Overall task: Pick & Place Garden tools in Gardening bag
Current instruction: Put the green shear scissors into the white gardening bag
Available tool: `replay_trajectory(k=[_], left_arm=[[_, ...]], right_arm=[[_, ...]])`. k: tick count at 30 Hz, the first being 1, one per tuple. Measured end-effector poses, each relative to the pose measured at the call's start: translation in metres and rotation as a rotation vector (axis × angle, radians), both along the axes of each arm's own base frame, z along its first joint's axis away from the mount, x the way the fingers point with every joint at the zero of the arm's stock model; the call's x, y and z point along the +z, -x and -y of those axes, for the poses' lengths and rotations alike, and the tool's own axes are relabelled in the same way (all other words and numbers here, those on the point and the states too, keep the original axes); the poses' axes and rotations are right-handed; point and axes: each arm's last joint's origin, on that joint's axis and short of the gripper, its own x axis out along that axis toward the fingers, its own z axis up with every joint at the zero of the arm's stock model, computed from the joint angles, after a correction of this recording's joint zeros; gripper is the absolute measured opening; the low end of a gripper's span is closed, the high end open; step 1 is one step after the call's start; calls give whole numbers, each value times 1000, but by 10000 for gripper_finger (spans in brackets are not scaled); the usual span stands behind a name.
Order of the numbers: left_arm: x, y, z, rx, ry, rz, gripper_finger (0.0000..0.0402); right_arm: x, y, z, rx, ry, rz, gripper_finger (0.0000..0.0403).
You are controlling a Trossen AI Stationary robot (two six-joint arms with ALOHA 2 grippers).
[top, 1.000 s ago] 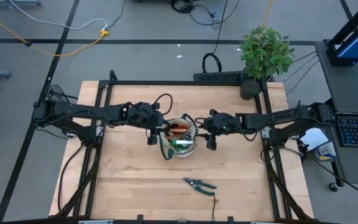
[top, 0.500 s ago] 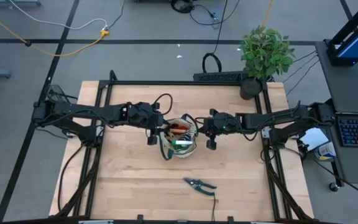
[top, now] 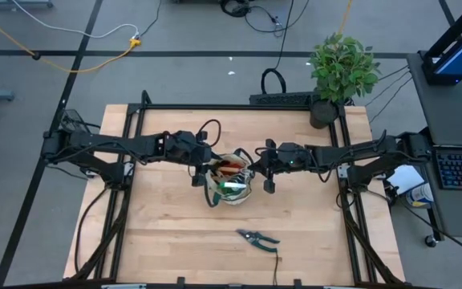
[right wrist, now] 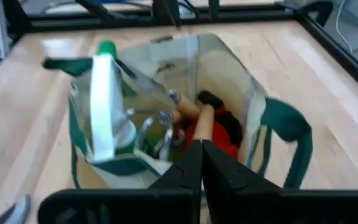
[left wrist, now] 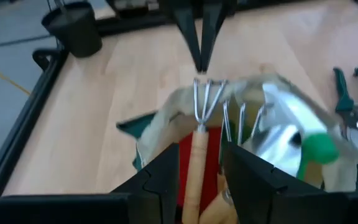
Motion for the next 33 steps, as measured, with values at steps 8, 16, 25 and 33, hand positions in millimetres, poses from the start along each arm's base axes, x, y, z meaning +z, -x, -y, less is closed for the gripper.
replay_trajectory(k=[8, 16, 25, 33], left_arm=[[4, -2, 1, -29, 64, 50, 129], [4, -3, 10, -62, 67, 45, 129], [4, -3, 20, -97, 62, 50, 129], [4, -3, 26, -110, 80, 49, 129]], right_arm=[[5, 2, -3, 13, 7, 25, 1], [13, 14, -35, 289, -115, -1, 2], [-8, 12, -83, 431, -233, -122, 69], [-48, -1, -122, 415, -382, -223, 153]])
